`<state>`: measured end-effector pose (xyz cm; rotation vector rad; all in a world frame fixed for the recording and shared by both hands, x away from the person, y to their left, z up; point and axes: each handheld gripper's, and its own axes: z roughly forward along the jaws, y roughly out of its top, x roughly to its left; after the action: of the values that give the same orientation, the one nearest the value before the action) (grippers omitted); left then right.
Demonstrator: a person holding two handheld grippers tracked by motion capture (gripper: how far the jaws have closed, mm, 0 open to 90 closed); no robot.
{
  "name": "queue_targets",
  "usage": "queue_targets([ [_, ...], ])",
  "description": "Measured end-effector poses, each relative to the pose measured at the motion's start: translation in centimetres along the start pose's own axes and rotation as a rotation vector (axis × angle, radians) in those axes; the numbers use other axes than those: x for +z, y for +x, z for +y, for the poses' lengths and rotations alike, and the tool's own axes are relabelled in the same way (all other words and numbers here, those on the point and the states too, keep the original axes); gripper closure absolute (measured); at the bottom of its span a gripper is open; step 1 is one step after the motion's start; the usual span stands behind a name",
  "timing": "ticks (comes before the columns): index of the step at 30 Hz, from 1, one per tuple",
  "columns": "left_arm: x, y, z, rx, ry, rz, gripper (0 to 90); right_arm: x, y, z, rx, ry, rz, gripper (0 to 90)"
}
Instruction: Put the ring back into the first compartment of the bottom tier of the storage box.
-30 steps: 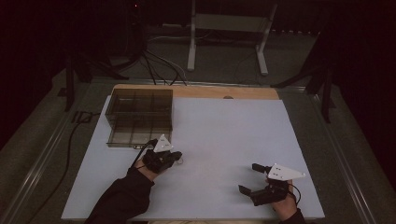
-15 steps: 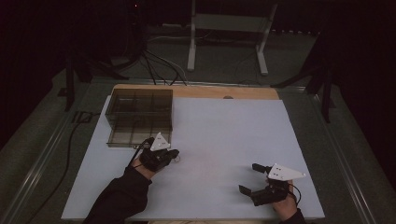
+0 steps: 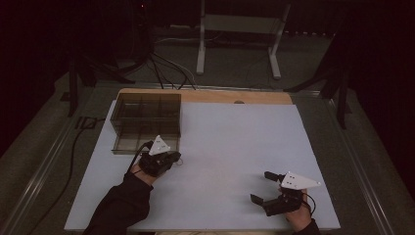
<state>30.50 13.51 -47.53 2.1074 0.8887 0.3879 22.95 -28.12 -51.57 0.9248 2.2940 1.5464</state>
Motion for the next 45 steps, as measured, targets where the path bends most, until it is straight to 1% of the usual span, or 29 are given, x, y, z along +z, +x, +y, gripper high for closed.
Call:
queue_targets([
  [10,-1.1,1.1,0.0,-0.025,-0.020,0.029,90.0,0.0,0.0,0.0,-0.002,0.000,-0.001,0.0],
  [11,-1.2,1.3,0.0,-0.022,-0.019,0.035,90.0,0.0,0.0,0.0,-0.002,0.000,-0.001,0.0],
  [13,-1.3,1.5,0.0,-0.033,-0.027,0.036,90.0,0.0,0.0,0.0,-0.002,-0.001,-0.001,0.0],
  [19,-1.9,2.2,-0.1,-0.046,-0.039,0.059,90.0,0.0,0.0,0.0,0.000,0.001,-0.001,0.0],
  [31,-3.4,4.1,-0.4,-0.098,-0.075,0.105,90.0,0.0,0.0,0.0,-0.001,0.002,-0.001,0.0],
  [39,-4.4,5.5,-0.8,-0.131,-0.093,0.144,90.0,0.0,0.0,0.0,-0.002,0.000,-0.001,0.0],
  [44,-4.9,6.5,-1.2,-0.157,-0.105,0.174,90.0,0.0,0.1,0.0,-0.005,-0.004,-0.001,0.0],
  [45,-5.0,6.7,-1.3,-0.168,-0.108,0.174,90.0,0.0,0.1,0.0,-0.005,-0.003,-0.001,0.0],
])
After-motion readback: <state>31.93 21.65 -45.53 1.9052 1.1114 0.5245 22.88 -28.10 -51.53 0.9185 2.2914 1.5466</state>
